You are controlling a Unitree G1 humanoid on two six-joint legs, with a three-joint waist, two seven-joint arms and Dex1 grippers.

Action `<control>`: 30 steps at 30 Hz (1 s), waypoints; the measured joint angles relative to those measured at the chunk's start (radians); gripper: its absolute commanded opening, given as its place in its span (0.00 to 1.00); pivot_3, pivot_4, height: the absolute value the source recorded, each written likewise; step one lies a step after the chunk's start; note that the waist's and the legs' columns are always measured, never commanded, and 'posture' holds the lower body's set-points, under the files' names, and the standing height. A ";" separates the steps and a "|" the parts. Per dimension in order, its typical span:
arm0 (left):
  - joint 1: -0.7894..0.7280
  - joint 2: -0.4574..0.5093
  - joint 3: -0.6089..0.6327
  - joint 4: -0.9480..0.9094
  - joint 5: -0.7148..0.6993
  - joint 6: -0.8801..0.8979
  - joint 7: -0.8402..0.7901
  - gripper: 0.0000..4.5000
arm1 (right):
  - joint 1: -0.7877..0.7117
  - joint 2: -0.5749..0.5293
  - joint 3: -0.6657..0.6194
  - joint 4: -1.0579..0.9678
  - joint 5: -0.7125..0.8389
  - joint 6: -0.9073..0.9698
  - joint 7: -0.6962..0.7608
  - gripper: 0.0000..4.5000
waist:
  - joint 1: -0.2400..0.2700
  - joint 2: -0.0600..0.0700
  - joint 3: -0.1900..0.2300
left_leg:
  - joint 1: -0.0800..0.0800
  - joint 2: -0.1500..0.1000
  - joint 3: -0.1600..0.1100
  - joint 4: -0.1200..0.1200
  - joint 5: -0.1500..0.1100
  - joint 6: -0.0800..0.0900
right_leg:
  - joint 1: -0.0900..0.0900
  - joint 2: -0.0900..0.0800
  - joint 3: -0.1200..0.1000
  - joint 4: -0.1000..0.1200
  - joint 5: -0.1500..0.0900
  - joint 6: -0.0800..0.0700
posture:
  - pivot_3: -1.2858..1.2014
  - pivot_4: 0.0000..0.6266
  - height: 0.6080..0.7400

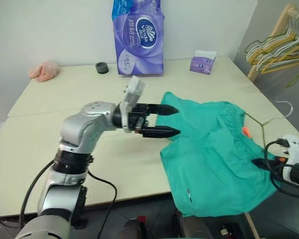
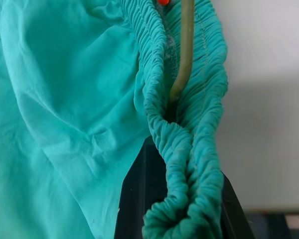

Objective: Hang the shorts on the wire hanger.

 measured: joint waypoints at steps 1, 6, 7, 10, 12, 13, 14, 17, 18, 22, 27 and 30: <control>-0.007 -0.021 -0.019 0.006 0.031 -0.044 0.009 0.92 | 0.000 0.000 -0.022 -0.008 -0.003 0.000 -0.016 0.00 | -0.008 0.001 0.001 | 0.004 0.000 0.001 -0.001 -0.001 0.002 | 0.004 0.002 0.001 -0.001 -0.001 0.001 | 0.37 0.23 1.00; -0.042 -0.143 -0.088 0.070 0.171 -0.257 0.060 0.92 | -0.006 -0.004 -0.103 -0.034 -0.058 0.000 -0.120 0.00 | -0.036 0.005 0.005 | 0.010 0.000 0.004 -0.002 -0.005 0.008 | 0.009 0.003 0.005 -0.003 -0.006 0.008 | 0.36 0.25 1.00; -0.056 -0.167 -0.103 0.075 0.182 -0.280 0.064 0.92 | -0.013 -0.017 -0.108 -0.034 -0.073 0.000 -0.138 0.00 | -0.041 0.006 0.007 | 0.010 -0.001 0.006 -0.002 -0.006 0.009 | 0.009 0.003 0.006 -0.003 -0.007 0.009 | 0.36 0.26 1.00; -0.092 -0.210 -0.113 0.090 0.190 -0.321 0.063 0.92 | -0.065 -0.054 -0.131 -0.027 -0.092 0.000 -0.184 0.00 | -0.060 0.009 0.011 | 0.010 -0.001 0.011 -0.002 -0.008 0.013 | 0.009 0.004 0.016 -0.003 -0.008 0.011 | 0.36 0.28 1.00; -0.133 -0.243 -0.114 0.129 0.193 -0.339 0.064 0.92 | -0.163 -0.104 -0.143 0.012 -0.113 0.000 -0.224 0.00 | -0.073 0.012 0.018 | 0.011 -0.003 0.017 -0.002 -0.009 0.014 | 0.009 0.003 0.020 -0.004 -0.008 0.012 | 0.36 0.28 1.00; -0.147 -0.260 -0.115 0.138 0.193 -0.346 0.064 0.92 | -0.202 -0.129 -0.145 0.021 -0.122 0.000 -0.241 0.00 | -0.080 0.013 0.022 | 0.011 -0.004 0.018 -0.002 -0.010 0.015 | 0.009 0.002 0.021 -0.004 -0.009 0.014 | 0.36 0.29 1.00; -0.159 -0.276 -0.116 0.148 0.194 -0.354 0.064 0.92 | -0.246 -0.156 -0.145 0.038 -0.132 0.000 -0.260 0.00 | -0.088 0.013 0.023 | 0.011 -0.006 0.018 -0.002 -0.011 0.018 | 0.009 0.000 0.023 -0.004 -0.011 0.016 | 0.36 0.29 1.00; -0.189 -0.299 -0.117 0.174 0.195 -0.370 0.064 0.92 | -0.334 -0.220 -0.140 0.110 -0.164 0.000 -0.299 0.00 | -0.099 0.013 0.026 | 0.011 -0.006 0.020 -0.002 -0.014 0.022 | 0.009 -0.001 0.025 -0.005 -0.011 0.017 | 0.36 0.30 1.00; -0.192 -0.305 -0.117 0.182 0.196 -0.371 0.064 0.92 | -0.354 -0.236 -0.138 0.135 -0.168 0.000 -0.305 0.00 | -0.102 0.014 0.028 | 0.011 -0.007 0.021 -0.002 -0.014 0.022 | 0.009 -0.001 0.026 -0.005 -0.011 0.017 | 0.36 0.30 1.00; -0.209 -0.323 -0.117 0.217 0.205 -0.394 0.064 0.92 | -0.457 -0.295 -0.101 0.294 -0.204 -0.002 -0.336 0.00 | -0.119 0.011 0.037 | 0.012 -0.008 0.027 -0.002 -0.014 0.023 | 0.009 -0.003 0.028 -0.006 -0.011 0.019 | 0.36 0.31 1.00; -0.214 -0.337 -0.117 0.223 0.208 -0.410 0.063 0.92 | -0.566 -0.357 -0.052 0.494 -0.224 -0.015 -0.341 0.00 | -0.132 0.013 0.046 | 0.012 -0.009 0.030 -0.002 -0.015 0.025 | 0.009 -0.005 0.030 -0.008 -0.011 0.021 | 0.35 0.33 1.00; -0.214 -0.342 -0.116 0.229 0.208 -0.411 0.063 0.92 | -0.619 -0.404 -0.014 0.609 -0.232 -0.031 -0.338 0.00 | -0.143 0.013 0.052 | 0.012 -0.009 0.031 -0.002 -0.016 0.025 | 0.009 -0.005 0.032 -0.009 -0.011 0.022 | 0.35 0.33 1.00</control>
